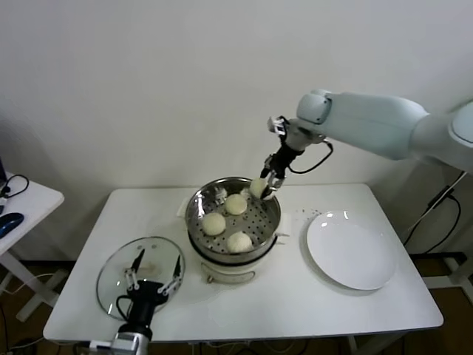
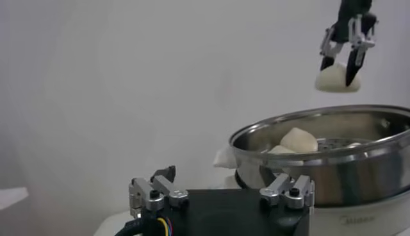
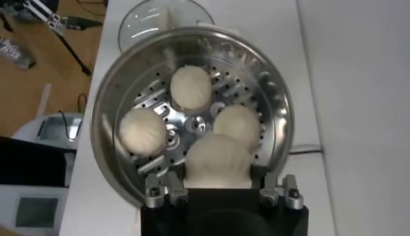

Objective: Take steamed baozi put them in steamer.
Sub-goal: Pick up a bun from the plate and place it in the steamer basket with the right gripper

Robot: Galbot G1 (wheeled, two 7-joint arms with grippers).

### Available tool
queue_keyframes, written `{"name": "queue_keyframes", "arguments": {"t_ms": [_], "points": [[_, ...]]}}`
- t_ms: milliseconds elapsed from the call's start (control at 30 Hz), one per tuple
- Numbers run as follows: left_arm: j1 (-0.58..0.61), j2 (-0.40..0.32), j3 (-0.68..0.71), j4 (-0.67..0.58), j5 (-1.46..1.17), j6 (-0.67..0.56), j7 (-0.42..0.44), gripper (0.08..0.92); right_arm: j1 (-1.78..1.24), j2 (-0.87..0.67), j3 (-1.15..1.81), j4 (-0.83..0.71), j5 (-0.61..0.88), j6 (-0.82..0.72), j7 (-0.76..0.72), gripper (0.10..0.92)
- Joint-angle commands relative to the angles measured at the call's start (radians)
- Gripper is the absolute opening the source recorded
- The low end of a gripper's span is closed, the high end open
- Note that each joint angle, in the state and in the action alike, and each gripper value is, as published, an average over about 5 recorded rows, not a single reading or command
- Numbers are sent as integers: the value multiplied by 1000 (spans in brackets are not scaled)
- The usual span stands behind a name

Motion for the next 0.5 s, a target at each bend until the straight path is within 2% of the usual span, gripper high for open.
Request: {"name": "queue_keyframes", "arguments": {"t_ms": [33, 500], "points": [[5, 3, -9, -11, -14, -3, 1, 823, -44, 108, -62, -1, 70, -23, 27, 667], [-10, 11, -8, 26, -11, -6, 1, 823, -132, 94, -60, -26, -26, -22, 38, 662]]}}
